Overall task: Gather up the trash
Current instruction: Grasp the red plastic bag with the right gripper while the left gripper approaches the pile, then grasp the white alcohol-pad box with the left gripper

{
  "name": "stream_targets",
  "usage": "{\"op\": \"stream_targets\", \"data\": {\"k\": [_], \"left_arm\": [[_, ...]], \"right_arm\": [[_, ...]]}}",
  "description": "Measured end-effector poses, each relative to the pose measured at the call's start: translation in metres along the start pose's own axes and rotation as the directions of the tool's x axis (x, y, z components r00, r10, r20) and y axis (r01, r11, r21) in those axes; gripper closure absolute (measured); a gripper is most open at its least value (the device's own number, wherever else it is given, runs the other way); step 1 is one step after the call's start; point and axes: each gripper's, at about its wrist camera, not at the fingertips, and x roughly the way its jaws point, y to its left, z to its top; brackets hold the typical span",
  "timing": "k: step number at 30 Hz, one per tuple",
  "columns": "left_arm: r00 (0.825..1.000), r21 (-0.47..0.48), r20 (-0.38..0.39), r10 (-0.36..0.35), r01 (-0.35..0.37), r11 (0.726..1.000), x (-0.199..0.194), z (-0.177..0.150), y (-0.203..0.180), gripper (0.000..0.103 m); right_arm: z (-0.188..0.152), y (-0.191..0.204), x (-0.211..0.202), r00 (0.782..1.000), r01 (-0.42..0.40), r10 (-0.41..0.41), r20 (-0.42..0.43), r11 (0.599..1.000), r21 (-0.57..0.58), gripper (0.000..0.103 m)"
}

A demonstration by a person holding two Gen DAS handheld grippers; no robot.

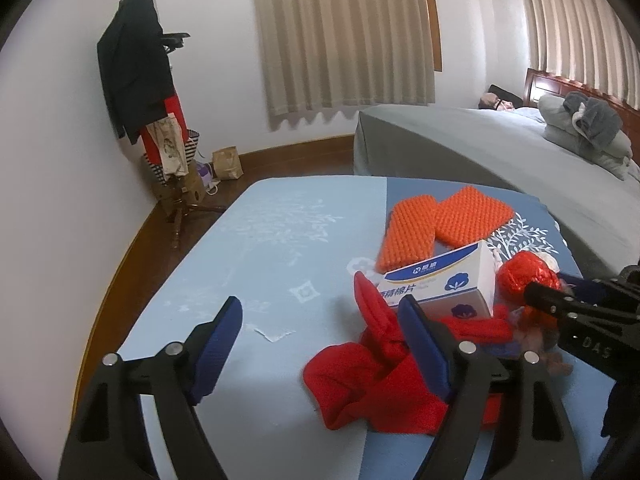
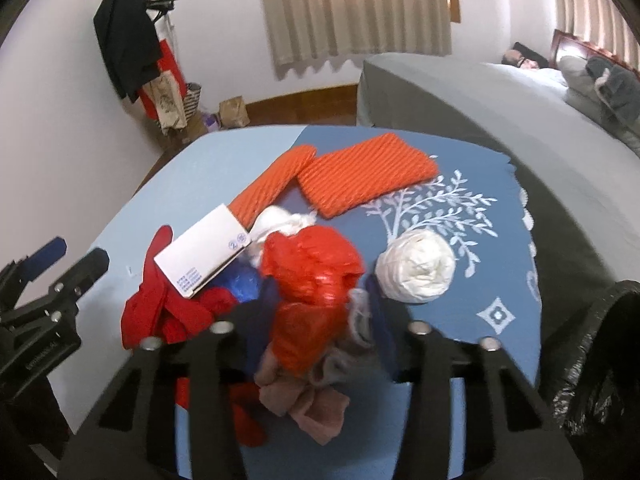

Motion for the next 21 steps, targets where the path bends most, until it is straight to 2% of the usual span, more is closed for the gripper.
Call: {"op": "stream_targets", "data": {"k": [4, 15, 21], "left_arm": [[1.0, -0.004, 0.004, -0.012, 0.012, 1.0, 0.0, 0.001, -0.002, 0.024], [0.996, 0.024, 0.014, -0.086, 0.085, 0.996, -0.001, 0.005, -0.031, 0.024], [0.994, 0.043, 0.006, -0.108, 0.107, 0.993, 0.011, 0.008, -0.054, 0.024]], "right_arm": [[0.001, 0.0, -0.003, 1.0, -0.031, 0.031, 0.0, 0.999, -0.009, 0.079], [0.008, -0.016, -0.04, 0.996, -0.053, 0.051, 0.077, 0.998, 0.025, 0.08], [0.005, -0.025, -0.037, 0.997, -0.041, 0.038, 0.066, 0.998, 0.044, 0.08]]}}
